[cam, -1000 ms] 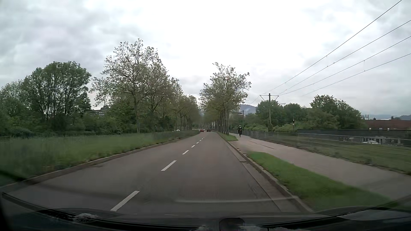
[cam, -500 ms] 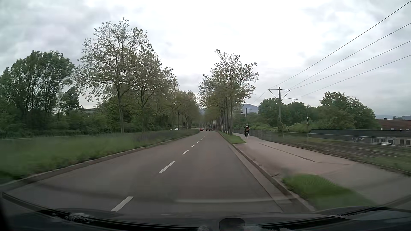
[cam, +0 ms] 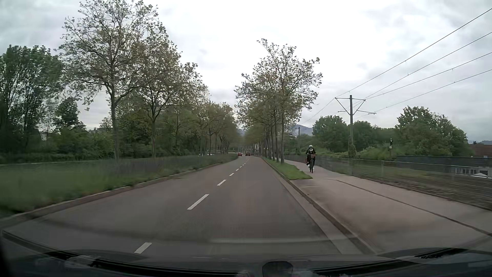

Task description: Follow the waypoints while adhering to traffic rules and regulations

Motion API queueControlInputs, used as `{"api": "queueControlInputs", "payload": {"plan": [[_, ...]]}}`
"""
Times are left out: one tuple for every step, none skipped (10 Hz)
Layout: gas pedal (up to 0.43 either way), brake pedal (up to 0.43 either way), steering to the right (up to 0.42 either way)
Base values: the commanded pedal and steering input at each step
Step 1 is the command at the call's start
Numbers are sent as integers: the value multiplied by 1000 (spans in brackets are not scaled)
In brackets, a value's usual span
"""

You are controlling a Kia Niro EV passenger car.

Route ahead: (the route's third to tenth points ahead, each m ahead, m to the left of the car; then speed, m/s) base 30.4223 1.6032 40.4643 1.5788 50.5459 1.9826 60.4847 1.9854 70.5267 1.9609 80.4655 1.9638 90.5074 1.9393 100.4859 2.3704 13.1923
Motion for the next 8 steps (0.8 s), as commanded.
{"api": "queueControlInputs", "payload": {"plan": [[59,0,0],[59,0,0],[59,0,1],[59,0,1],[59,0,2],[59,0,2],[59,0,3],[59,0,2]]}}
